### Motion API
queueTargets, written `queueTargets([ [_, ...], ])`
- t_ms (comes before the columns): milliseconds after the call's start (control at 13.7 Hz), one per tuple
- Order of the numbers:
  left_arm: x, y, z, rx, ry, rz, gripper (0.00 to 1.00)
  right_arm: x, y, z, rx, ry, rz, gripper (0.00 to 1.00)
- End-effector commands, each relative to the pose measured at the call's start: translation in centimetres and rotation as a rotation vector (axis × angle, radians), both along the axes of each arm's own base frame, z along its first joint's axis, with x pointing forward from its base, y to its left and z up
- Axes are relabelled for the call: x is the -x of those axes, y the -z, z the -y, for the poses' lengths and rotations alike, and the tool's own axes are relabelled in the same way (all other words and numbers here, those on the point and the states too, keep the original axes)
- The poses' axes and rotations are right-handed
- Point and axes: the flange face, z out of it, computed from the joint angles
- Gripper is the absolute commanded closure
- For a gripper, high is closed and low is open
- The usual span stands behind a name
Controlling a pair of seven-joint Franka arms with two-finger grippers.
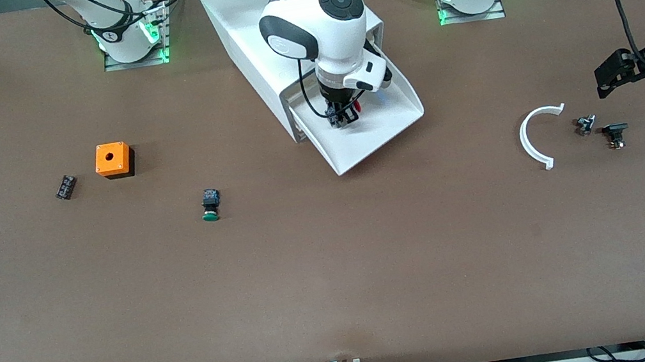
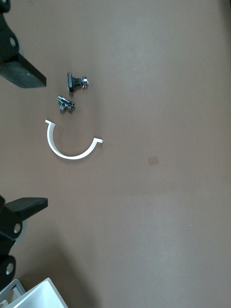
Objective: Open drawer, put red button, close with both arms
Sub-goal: 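Lower the red button into the drawer and open the right gripper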
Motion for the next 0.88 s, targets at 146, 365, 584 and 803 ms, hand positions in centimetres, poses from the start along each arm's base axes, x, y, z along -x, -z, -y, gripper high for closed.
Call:
queueTargets([
  [146, 0.1, -0.7, 0.0, -0.010, -0.001, 0.017, 0.00, 0.5, 0.2, -1.3, -0.005, -0.010, 0.012, 0.62],
  [365, 0.1, -0.8, 0.0, -0.009, -0.005, 0.019, 0.00, 1.1, 0.0, -2.1, -0.026, -0.019, 0.018, 0.60],
  [584, 0.1, -0.7, 0.0, -0.009, -0.005, 0.017, 0.00, 1.1, 0.1, -2.0, -0.030, 0.054, 0.017, 0.00],
  [803, 0.1, -0.7, 0.2, -0.009, -0.002, 0.017, 0.00, 1.0, -1.2, -2.1, -0.046, 0.162, 0.029, 0.00],
])
